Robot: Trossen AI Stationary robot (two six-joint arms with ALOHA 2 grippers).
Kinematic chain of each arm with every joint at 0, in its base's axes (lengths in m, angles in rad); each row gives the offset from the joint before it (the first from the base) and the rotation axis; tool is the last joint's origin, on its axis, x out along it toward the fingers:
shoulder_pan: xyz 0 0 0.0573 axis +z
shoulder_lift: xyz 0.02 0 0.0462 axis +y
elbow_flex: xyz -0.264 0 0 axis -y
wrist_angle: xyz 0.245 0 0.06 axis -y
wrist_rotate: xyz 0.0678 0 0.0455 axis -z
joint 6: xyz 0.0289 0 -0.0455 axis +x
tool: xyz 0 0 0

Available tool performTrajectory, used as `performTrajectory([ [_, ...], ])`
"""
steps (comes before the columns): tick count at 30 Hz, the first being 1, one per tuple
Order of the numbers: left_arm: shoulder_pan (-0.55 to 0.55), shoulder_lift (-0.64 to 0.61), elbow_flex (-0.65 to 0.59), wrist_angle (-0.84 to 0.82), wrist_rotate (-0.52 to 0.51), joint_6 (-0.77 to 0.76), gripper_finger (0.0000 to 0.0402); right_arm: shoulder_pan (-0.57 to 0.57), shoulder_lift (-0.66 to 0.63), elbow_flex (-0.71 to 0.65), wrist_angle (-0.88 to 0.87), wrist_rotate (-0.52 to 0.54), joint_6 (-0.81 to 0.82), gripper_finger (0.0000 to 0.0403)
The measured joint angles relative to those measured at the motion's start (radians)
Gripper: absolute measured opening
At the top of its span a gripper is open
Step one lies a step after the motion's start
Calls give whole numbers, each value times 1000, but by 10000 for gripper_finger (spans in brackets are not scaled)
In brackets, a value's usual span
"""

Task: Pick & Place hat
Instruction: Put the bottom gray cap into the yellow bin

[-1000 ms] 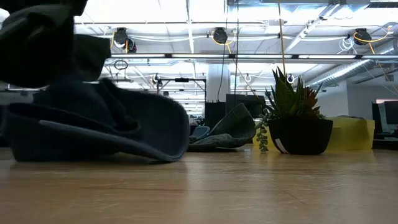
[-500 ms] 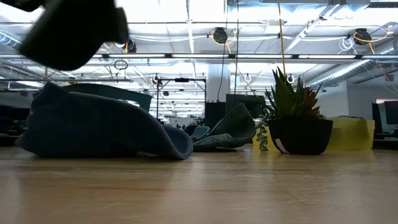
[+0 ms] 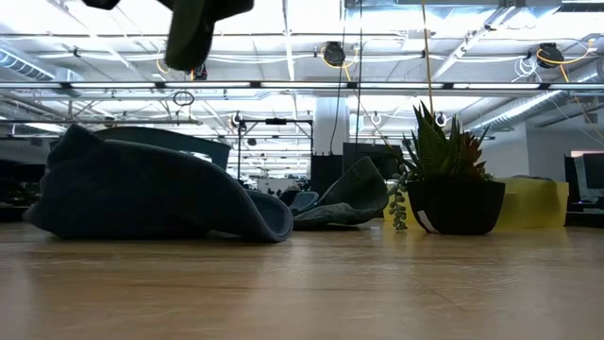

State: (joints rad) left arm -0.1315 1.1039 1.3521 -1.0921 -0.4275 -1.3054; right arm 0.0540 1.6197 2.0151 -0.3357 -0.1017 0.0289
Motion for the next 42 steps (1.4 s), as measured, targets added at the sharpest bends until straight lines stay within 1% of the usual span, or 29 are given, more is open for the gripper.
performTrajectory([
  [2, 23, 1, 0, 43, 13, 61, 5, 0, -9, 0, -26, 0, 15, 254],
  [7, 74, 1, 0, 113, 89, 222, 5, -7, -18, 0, -53, -3, 64, 268],
  [14, 123, 2, 0, 167, 197, 437, 5, -8, -35, 0, -70, -5, 70, 266],
  [17, 141, 6, 0, 169, 234, 488, 5, -21, -41, 0, -84, -7, 95, 266],
  [21, 161, 13, 0, 169, 287, 527, 5, -57, -44, 1, -145, -4, 124, 272],
  [23, 170, 28, 20, 152, 311, 546, 5, -75, -44, 0, -176, -6, 140, 274],
  [26, 178, 79, 101, 68, 331, 590, 5, -100, -46, 0, -195, -31, 168, 276],
  [29, 178, 157, 232, -20, 332, 658, 5, -121, -46, 0, -205, -84, 205, 276],
  [35, 178, 336, 491, -243, 332, 764, 5, -148, -46, 0, -225, -86, 288, 277],
  [39, 178, 434, 627, -329, 334, 812, 5, -163, -46, 0, -257, -101, 355, 277],
  [42, 178, 491, 703, -353, 333, 833, 5, -172, -46, 0, -291, -131, 407, 277],
])
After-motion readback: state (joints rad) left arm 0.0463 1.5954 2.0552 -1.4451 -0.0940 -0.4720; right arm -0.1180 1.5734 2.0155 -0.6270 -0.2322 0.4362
